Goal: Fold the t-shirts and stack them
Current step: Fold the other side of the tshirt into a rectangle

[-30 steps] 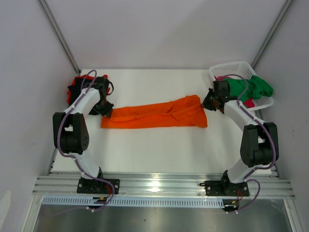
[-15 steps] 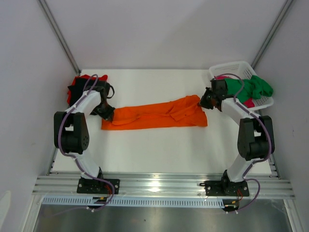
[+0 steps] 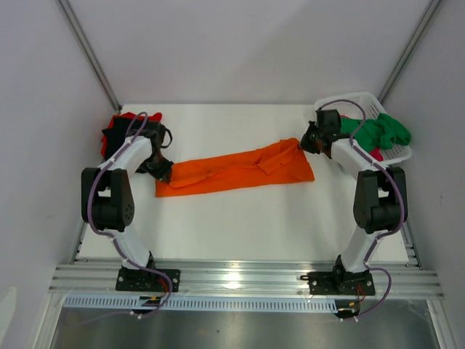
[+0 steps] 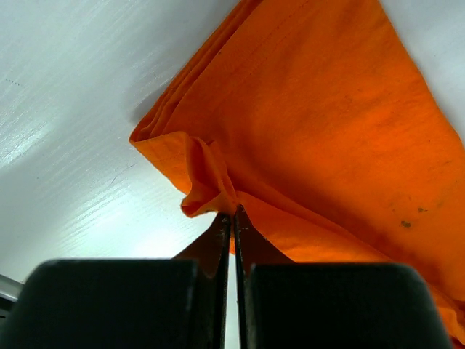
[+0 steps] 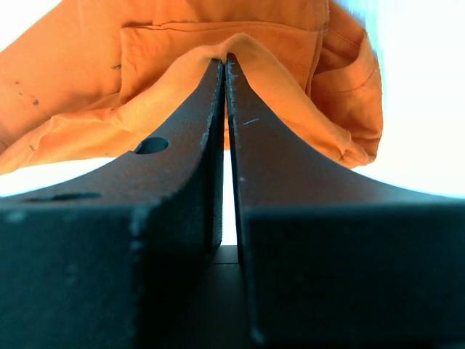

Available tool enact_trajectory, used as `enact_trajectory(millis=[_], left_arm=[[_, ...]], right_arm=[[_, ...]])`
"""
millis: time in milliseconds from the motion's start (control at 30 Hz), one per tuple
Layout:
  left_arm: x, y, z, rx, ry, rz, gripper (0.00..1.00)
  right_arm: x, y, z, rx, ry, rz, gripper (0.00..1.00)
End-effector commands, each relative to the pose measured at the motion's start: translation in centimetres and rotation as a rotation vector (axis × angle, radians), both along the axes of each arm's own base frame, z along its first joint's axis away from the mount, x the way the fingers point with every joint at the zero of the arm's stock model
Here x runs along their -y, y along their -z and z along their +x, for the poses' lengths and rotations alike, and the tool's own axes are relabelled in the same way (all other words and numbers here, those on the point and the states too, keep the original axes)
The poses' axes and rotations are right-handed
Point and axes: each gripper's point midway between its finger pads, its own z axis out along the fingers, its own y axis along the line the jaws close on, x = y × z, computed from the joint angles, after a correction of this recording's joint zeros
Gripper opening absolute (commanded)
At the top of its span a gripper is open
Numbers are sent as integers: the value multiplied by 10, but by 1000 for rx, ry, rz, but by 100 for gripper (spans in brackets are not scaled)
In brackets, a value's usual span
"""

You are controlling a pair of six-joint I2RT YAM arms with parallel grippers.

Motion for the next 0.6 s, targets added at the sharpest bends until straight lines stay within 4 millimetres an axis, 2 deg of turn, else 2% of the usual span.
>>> enact_trajectory(millis=[0,300,400,433,467,500,567], left_arm=[[-1,-2,3,12,9,2,1],[1,2,9,-2,27,-5,2],[4,3,10,16,37,-20,33],[5,0,13,30,39,-22,72],[5,0,13,31,40,-24,87],[7,0,14,34,54,-31,98],[9,-2,20,66,70,-37,99]], right_arm=[[3,-10,13,41,9,-10,0],[4,3,0,11,10,-6,1],[12,7,-5,-6,39,-38,20],[13,9,-5,-9,44,-43,22],[15,9,-5,-7,53,-51,24],[16,11,-7,-13,59,-54,26],[16,12,-8,-13,61,-53,28]])
